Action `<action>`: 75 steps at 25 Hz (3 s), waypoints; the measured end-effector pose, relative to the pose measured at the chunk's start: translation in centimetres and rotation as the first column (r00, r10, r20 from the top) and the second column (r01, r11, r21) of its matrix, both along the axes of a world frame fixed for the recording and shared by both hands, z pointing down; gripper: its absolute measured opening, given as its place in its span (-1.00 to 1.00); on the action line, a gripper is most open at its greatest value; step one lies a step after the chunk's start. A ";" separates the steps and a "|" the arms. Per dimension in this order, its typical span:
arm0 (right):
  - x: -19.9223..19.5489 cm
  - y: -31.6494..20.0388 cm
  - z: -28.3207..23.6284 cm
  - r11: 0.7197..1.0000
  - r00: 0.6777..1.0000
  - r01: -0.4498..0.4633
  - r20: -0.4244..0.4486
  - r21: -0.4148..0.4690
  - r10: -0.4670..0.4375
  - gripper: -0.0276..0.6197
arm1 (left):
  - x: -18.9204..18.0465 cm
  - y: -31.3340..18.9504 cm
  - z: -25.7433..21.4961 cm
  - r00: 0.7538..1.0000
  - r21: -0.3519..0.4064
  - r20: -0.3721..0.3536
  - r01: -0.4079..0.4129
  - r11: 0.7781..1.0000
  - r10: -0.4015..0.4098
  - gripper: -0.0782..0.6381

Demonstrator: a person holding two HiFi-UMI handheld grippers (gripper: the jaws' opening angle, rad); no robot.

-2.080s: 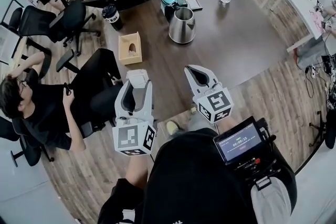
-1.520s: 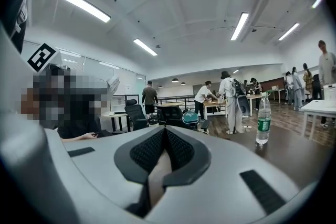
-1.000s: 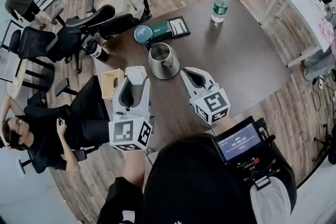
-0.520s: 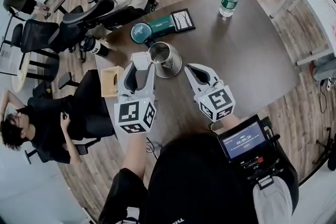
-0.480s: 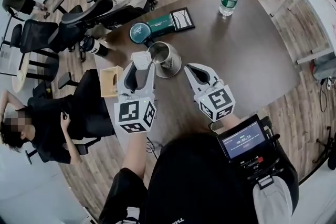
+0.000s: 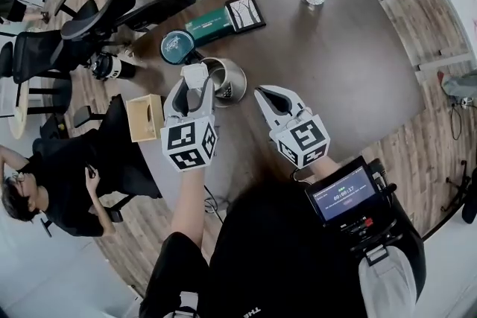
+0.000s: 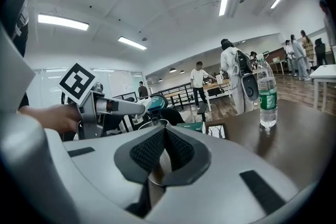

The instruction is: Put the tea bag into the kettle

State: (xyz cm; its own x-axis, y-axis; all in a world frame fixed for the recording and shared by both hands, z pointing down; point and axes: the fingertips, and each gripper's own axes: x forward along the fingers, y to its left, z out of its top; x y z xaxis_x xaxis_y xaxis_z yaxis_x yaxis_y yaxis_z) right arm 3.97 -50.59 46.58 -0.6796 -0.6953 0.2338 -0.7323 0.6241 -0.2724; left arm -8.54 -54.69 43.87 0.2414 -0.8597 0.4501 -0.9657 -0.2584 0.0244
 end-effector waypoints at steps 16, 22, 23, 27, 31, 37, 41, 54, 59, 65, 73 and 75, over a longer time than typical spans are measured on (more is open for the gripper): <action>1.0 -0.9 2.6 0.998 0.999 -0.040 0.028 -0.058 0.042 -0.90 | 0.7 -1.3 5.9 1.000 -0.140 0.023 0.002 0.990 0.001 -0.15; 1.0 -1.1 2.4 0.998 0.998 -0.042 0.034 -0.056 0.044 -0.90 | 0.5 -1.7 6.2 0.999 -0.140 0.032 0.012 0.990 -0.008 -0.15; 1.0 -1.0 2.4 0.998 0.999 -0.042 0.032 -0.056 0.044 -0.90 | 0.5 -1.8 6.2 0.999 -0.139 0.033 0.012 0.990 -0.008 -0.15; 1.0 -1.2 2.2 0.998 0.998 -0.043 0.037 -0.053 0.045 -0.90 | 0.2 -1.5 6.0 0.999 -0.133 0.041 0.029 0.991 -0.024 -0.15; 0.9 -1.2 2.0 0.998 0.998 -0.039 0.041 -0.046 0.041 -0.90 | 0.1 -1.2 6.1 0.999 -0.132 0.043 0.032 0.991 -0.027 -0.15; 1.0 -1.0 1.7 0.999 0.998 -0.035 0.044 -0.029 0.036 -0.90 | 0.0 -0.5 6.1 0.998 -0.132 0.054 0.030 0.991 -0.023 -0.15; 0.6 -1.2 1.4 1.000 0.998 -0.025 0.051 -0.011 0.025 -0.90 | -0.4 0.0 5.8 0.998 -0.118 0.053 0.042 0.992 -0.036 -0.15; -0.3 4.3 -3.1 0.998 0.999 -0.015 0.031 0.067 0.013 -0.90 | 0.3 8.0 -0.6 0.999 0.041 -0.038 -0.034 0.999 0.035 -0.15; -1.6 7.9 -5.4 0.992 1.000 -0.010 0.014 0.125 0.009 -0.90 | -0.7 13.1 -3.6 0.989 0.132 -0.142 -0.032 0.991 0.050 -0.77; -3.0 13.5 -8.1 0.982 1.000 -0.005 -0.005 0.187 0.006 -0.90 | -2.6 20.2 -6.1 0.994 0.205 -0.096 -0.022 0.979 0.042 -0.77; -5.7 24.5 -9.2 0.973 0.999 0.003 -0.037 0.229 0.005 -0.90 | -4.3 32.4 -8.8 0.999 0.320 -0.028 -0.021 0.947 0.032 -0.77; -5.5 25.4 -9.0 0.973 0.999 -0.002 -0.050 0.232 0.014 -0.90 | -4.6 33.5 -8.7 0.999 0.325 -0.038 -0.007 0.946 0.020 -0.77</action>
State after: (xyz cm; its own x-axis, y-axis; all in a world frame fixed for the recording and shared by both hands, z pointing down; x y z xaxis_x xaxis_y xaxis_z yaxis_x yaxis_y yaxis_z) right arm -1.57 -25.23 37.55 -0.6652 -0.7400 0.0998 -0.7467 0.6599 -0.0837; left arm -13.10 -21.19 35.14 0.2663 -0.9542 0.1366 -0.9620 -0.2720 -0.0248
